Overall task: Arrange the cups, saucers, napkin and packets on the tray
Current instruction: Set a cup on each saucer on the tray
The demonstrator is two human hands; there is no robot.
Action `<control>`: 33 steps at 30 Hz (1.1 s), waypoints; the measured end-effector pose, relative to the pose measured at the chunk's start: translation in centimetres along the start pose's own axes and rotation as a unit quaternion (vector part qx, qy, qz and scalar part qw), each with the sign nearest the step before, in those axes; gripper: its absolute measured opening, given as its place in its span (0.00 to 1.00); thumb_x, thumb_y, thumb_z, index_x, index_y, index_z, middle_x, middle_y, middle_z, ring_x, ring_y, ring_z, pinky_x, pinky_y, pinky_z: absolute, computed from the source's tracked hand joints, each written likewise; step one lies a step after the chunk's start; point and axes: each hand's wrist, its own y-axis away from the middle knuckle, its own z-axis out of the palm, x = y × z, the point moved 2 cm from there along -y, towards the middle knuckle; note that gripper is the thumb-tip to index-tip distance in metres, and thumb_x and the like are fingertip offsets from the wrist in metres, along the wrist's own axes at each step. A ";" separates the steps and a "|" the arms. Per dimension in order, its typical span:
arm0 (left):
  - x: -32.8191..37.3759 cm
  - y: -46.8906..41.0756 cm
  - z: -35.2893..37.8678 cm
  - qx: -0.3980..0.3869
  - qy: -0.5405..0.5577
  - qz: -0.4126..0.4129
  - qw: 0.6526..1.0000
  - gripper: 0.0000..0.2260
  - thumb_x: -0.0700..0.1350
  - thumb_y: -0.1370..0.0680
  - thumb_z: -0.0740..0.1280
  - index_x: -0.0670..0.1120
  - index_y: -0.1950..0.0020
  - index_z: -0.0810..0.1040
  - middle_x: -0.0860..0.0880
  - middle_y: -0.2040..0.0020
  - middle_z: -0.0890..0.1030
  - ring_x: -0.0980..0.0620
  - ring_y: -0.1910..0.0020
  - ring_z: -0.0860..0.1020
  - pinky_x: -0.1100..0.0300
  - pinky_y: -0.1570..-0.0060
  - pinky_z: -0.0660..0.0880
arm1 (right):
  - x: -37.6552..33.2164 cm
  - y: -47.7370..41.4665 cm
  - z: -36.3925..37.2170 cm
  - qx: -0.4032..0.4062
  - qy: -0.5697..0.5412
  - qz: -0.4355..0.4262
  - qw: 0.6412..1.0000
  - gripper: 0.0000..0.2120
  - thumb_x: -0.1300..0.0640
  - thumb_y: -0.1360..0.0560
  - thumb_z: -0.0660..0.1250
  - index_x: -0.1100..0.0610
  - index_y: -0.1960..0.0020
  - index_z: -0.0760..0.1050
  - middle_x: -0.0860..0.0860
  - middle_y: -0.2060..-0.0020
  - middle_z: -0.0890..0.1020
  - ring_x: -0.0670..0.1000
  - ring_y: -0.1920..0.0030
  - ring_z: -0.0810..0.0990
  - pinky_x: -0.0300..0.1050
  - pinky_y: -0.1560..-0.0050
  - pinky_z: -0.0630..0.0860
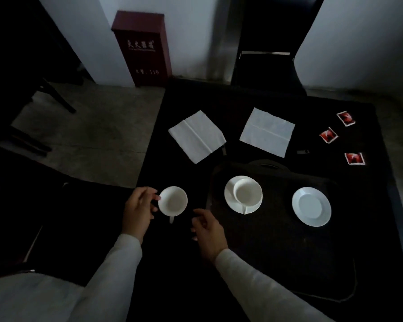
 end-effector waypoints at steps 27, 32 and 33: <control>-4.7 -2.2 1.9 -0.085 0.105 -0.219 0.966 0.13 0.52 0.16 0.60 0.50 0.37 0.79 0.39 0.40 0.81 0.37 0.42 0.81 0.41 0.43 0.80 | -1.6 -3.3 6.0 0.004 -0.154 0.124 0.980 0.17 0.49 0.15 0.56 0.41 0.29 0.74 0.54 0.37 0.81 0.57 0.41 0.83 0.52 0.48 0.84; -4.4 -1.8 1.2 -0.088 0.115 -0.231 0.962 0.08 0.52 0.17 0.62 0.52 0.43 0.79 0.43 0.49 0.83 0.43 0.54 0.84 0.54 0.61 0.81 | -1.8 -2.7 5.6 0.001 -0.169 0.118 0.978 0.14 0.52 0.16 0.59 0.41 0.35 0.78 0.53 0.44 0.85 0.52 0.48 0.86 0.42 0.61 0.81; -4.4 -1.7 1.0 -0.092 0.117 -0.231 0.961 0.07 0.52 0.17 0.62 0.53 0.45 0.79 0.44 0.49 0.83 0.44 0.55 0.84 0.54 0.61 0.81 | -1.8 -2.5 5.6 -0.002 -0.170 0.116 0.979 0.14 0.52 0.16 0.59 0.41 0.35 0.78 0.52 0.44 0.85 0.52 0.49 0.86 0.42 0.61 0.81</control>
